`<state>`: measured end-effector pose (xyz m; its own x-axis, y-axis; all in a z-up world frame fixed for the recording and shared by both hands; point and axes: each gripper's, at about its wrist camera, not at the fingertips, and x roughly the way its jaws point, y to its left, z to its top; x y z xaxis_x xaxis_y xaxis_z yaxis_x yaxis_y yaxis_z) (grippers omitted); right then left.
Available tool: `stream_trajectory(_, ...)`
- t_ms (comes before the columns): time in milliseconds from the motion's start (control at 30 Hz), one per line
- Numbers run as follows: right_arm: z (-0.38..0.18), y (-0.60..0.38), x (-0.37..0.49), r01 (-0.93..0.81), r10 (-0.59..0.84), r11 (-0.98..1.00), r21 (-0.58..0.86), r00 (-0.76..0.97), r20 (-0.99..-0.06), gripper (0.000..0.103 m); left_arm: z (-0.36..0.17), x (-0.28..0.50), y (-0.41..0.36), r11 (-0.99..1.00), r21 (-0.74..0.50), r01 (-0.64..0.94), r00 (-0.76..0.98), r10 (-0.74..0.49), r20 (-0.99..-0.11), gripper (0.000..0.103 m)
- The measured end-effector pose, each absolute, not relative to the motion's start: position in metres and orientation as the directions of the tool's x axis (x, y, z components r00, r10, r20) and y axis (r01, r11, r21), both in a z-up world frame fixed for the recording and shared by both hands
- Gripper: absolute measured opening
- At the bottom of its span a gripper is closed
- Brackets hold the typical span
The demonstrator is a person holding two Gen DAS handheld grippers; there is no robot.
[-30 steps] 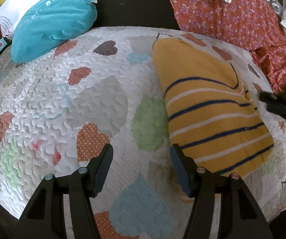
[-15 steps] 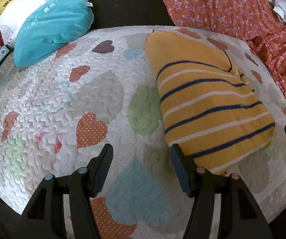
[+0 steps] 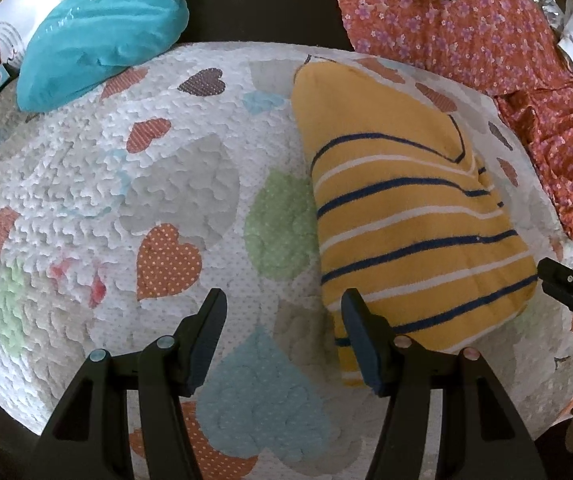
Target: Fold small clothes
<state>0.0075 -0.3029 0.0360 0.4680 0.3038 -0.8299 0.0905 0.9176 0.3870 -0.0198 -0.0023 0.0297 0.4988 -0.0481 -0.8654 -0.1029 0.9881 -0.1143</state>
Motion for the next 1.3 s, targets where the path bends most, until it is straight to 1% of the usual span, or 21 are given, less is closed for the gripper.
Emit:
stream_trajectory(233, 0.038, -0.304, 0.018, 0.091, 0.325, 0.903, 0.419, 0.492, -0.807, 0.061, 0.029, -0.014, 0.001, 0.985, -0.136, -0.106, 0.49, -0.067, -0.869, 0.059)
stream_trajectory(267, 0.038, -0.306, 0.021, 0.099, 0.328, 0.899, 0.427, 0.496, -0.804, 0.062, 0.031, -0.011, 0.003, 0.982, -0.155, -0.104, 0.49, -0.085, -0.867, 0.059)
stream_trajectory(400, 0.039, -0.312, 0.037, 0.108, 0.359, 0.875, 0.471, 0.507, -0.783, 0.065, 0.045, 0.007, 0.018, 0.961, -0.254, -0.11, 0.514, -0.164, -0.842, 0.06)
stream_trajectory(433, 0.04, -0.312, 0.042, 0.1, 0.363, 0.875, 0.474, 0.512, -0.779, 0.066, 0.048, 0.015, 0.025, 0.944, -0.306, -0.122, 0.518, -0.203, -0.831, 0.061)
stream_trajectory(500, 0.043, -0.309, 0.054, 0.073, 0.37, 0.88, 0.47, 0.515, -0.773, 0.073, 0.047, 0.029, 0.035, 0.909, -0.395, -0.135, 0.516, -0.275, -0.811, 0.067)
stream_trajectory(567, 0.042, -0.305, 0.067, 0.053, 0.384, 0.878, 0.475, 0.513, -0.768, 0.075, 0.04, 0.048, 0.039, 0.884, -0.452, -0.122, 0.492, -0.341, -0.801, 0.068)
stream_trajectory(633, 0.038, -0.299, 0.081, 0.051, 0.409, 0.866, 0.497, 0.498, -0.765, 0.076, 0.027, 0.067, 0.04, 0.869, -0.482, -0.11, 0.459, -0.386, -0.8, 0.068)
stream_trajectory(667, 0.035, -0.297, 0.087, 0.056, 0.414, 0.863, 0.502, 0.489, -0.767, 0.076, 0.021, 0.072, 0.04, 0.86, -0.498, -0.11, 0.451, -0.403, -0.796, 0.07)
stream_trajectory(700, 0.032, -0.295, 0.093, 0.062, 0.416, 0.861, 0.505, 0.485, -0.769, 0.076, 0.015, 0.079, 0.042, 0.839, -0.532, -0.112, 0.444, -0.437, -0.782, 0.074)
stream_trajectory(800, 0.023, -0.288, 0.111, 0.067, 0.431, 0.852, 0.52, 0.475, -0.767, 0.078, 0.003, 0.091, 0.041, 0.783, -0.613, -0.107, 0.421, -0.523, -0.741, 0.077)
stream_trajectory(867, 0.013, -0.281, 0.122, 0.066, 0.442, 0.851, 0.521, 0.446, -0.778, 0.08, 0.0, 0.097, 0.031, 0.771, -0.631, -0.086, 0.401, -0.553, -0.73, 0.077)
stream_trajectory(900, 0.007, -0.276, 0.127, 0.08, 0.416, 0.87, 0.487, 0.412, -0.81, 0.08, -0.001, 0.099, 0.025, 0.775, -0.628, -0.072, 0.389, -0.558, -0.733, 0.077)
stream_trajectory(967, -0.002, -0.265, 0.131, 0.077, 0.399, 0.886, 0.458, 0.379, -0.835, 0.082, -0.002, 0.099, 0.004, 0.786, -0.617, -0.04, 0.347, -0.568, -0.746, 0.077)
stream_trajectory(1000, -0.003, -0.26, 0.131, 0.071, 0.393, 0.891, 0.449, 0.377, -0.839, 0.081, -0.002, 0.098, -0.003, 0.801, -0.598, -0.036, 0.335, -0.554, -0.762, 0.072)
stream_trajectory(1033, -0.002, -0.256, 0.13, 0.071, 0.386, 0.893, 0.444, 0.384, -0.839, 0.069, 0.003, 0.096, -0.011, 0.83, -0.558, -0.02, 0.34, -0.519, -0.784, 0.066)
stream_trajectory(1067, -0.001, -0.254, 0.129, 0.073, 0.396, 0.888, 0.455, 0.384, -0.834, 0.059, 0.009, 0.094, -0.017, 0.847, -0.531, 0.004, 0.349, -0.499, -0.794, 0.056)
stream_trajectory(1100, 0.0, -0.252, 0.129, 0.082, 0.416, 0.876, 0.475, 0.372, -0.83, 0.048, 0.015, 0.093, -0.019, 0.856, -0.517, 0.017, 0.356, -0.488, -0.797, 0.048)
stream_trajectory(1133, 0.004, -0.251, 0.127, 0.097, 0.417, 0.871, 0.482, 0.372, -0.829, 0.038, 0.022, 0.092, -0.019, 0.857, -0.515, 0.028, 0.367, -0.488, -0.792, 0.046)
stream_trajectory(1200, 0.013, -0.25, 0.126, 0.093, 0.424, 0.868, 0.487, 0.372, -0.826, 0.033, 0.036, 0.088, -0.016, 0.851, -0.524, 0.042, 0.397, -0.495, -0.773, 0.042)
stream_trajectory(1300, 0.031, -0.246, 0.121, 0.081, 0.454, 0.85, 0.521, 0.389, -0.801, 0.03, 0.054, 0.083, -0.01, 0.87, -0.49, 0.056, 0.451, -0.46, -0.765, 0.041)
